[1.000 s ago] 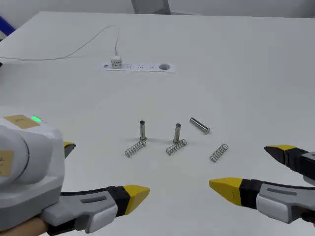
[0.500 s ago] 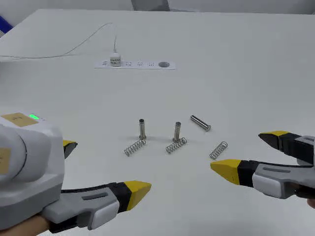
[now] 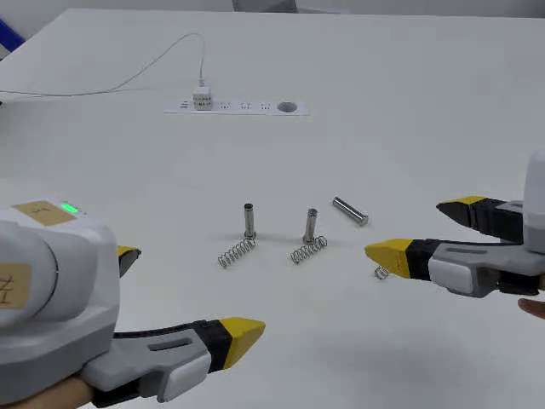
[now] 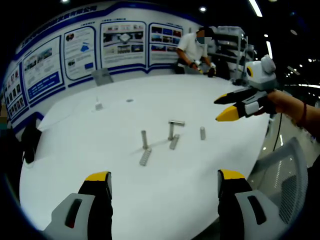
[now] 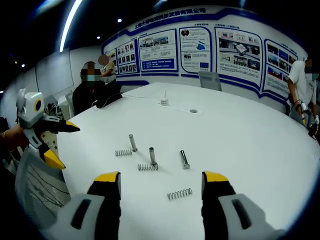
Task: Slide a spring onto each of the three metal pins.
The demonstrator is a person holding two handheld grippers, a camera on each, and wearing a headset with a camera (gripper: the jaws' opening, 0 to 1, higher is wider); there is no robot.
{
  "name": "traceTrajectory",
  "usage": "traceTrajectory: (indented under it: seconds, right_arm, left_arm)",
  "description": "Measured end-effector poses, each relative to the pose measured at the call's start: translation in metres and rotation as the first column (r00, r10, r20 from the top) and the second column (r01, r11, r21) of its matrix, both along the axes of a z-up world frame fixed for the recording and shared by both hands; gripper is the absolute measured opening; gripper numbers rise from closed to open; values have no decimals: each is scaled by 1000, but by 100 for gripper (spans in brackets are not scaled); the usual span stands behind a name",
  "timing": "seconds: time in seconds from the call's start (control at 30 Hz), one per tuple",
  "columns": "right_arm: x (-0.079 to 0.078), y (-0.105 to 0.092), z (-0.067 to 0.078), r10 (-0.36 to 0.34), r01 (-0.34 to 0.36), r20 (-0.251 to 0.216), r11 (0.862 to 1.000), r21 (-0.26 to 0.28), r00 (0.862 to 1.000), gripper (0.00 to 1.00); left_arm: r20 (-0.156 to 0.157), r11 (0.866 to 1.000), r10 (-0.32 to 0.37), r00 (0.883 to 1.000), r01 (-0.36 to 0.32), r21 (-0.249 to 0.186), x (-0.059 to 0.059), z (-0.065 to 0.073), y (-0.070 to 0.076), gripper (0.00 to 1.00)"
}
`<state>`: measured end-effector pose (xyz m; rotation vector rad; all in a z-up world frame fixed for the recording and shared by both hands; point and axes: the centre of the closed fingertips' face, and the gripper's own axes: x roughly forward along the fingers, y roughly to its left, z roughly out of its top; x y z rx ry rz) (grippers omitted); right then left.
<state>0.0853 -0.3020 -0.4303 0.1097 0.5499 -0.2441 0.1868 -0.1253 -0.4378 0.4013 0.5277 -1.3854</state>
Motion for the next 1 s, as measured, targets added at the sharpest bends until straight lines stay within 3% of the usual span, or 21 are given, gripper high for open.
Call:
traceTrajectory:
  seconds: [0.47, 1.0]
  right_arm:
    - [27, -24, -6, 33, -34, -38, 999, -25, 999, 59]
    - [62, -44, -34, 92, -94, -93, 995, -22, 991, 50]
  left_arm:
    - [-3, 1000, -11, 1000, 11, 0, -3, -3, -5, 88]
    - [-12, 1000, -16, 1000, 16, -18, -3, -5, -11, 85]
